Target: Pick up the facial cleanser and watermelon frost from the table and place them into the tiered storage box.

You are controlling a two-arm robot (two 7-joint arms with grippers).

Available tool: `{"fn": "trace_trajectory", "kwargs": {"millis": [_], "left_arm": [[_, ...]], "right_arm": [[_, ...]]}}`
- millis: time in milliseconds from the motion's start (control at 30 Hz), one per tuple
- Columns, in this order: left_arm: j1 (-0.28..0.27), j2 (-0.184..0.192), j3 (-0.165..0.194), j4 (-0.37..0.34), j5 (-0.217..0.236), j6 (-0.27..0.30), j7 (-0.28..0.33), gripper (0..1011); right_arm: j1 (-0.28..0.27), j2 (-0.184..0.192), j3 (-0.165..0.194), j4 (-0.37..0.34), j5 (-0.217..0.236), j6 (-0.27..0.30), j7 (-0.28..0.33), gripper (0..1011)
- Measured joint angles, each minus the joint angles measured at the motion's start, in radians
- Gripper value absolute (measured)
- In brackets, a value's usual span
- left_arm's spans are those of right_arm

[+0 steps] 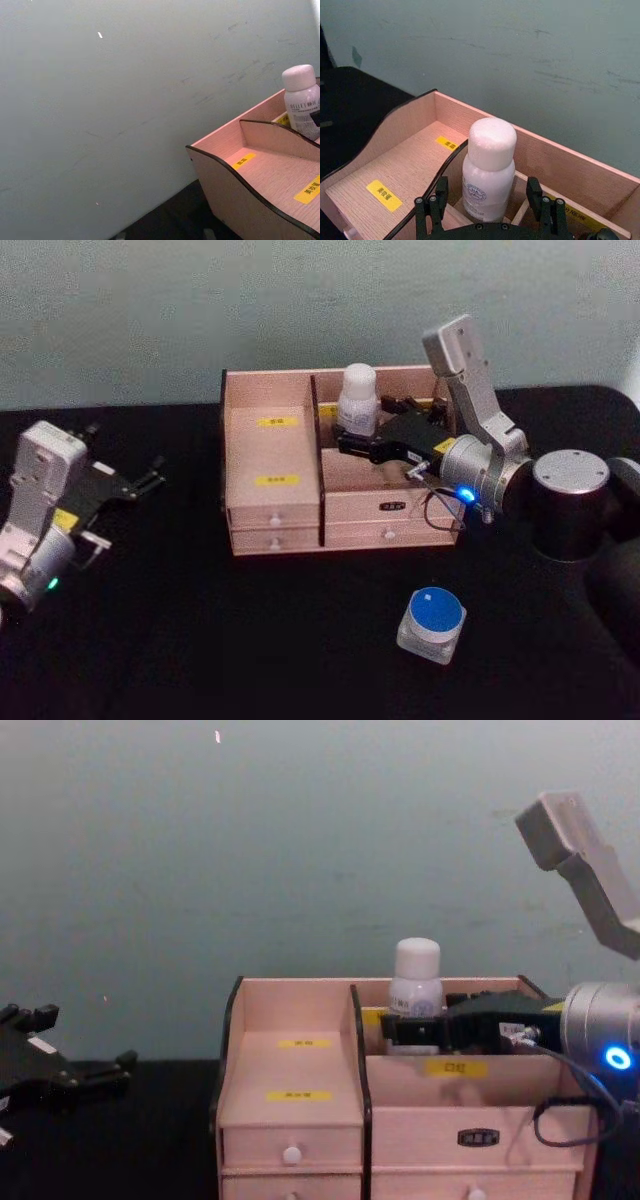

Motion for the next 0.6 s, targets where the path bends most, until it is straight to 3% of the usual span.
{"fn": "trace_trajectory", "kwargs": {"millis": [133, 333, 467, 600], "left_arm": [[0.0, 0.0, 0.0, 0.0, 0.0, 0.0, 0.0, 1001], [0.0, 0.0, 0.0, 0.0, 0.0, 0.0, 0.0, 1001], [0.0, 0.0, 0.0, 0.0, 0.0, 0.0, 0.0, 1001], [0.0, 0.0, 0.0, 0.0, 0.0, 0.0, 0.0, 1001]], "right_arm": [[-0.009, 0.005, 0.008, -0.024, 0.003, 0.002, 0.006, 1000], [-0.059, 0.047, 0.029, -0.14, 0.02, 0.026, 0.024, 1000], [-0.112, 0.098, 0.045, -0.239, 0.042, 0.044, 0.046, 1000], [-0.186, 0.181, 0.063, -0.35, 0.08, 0.047, 0.098, 1000]]}}
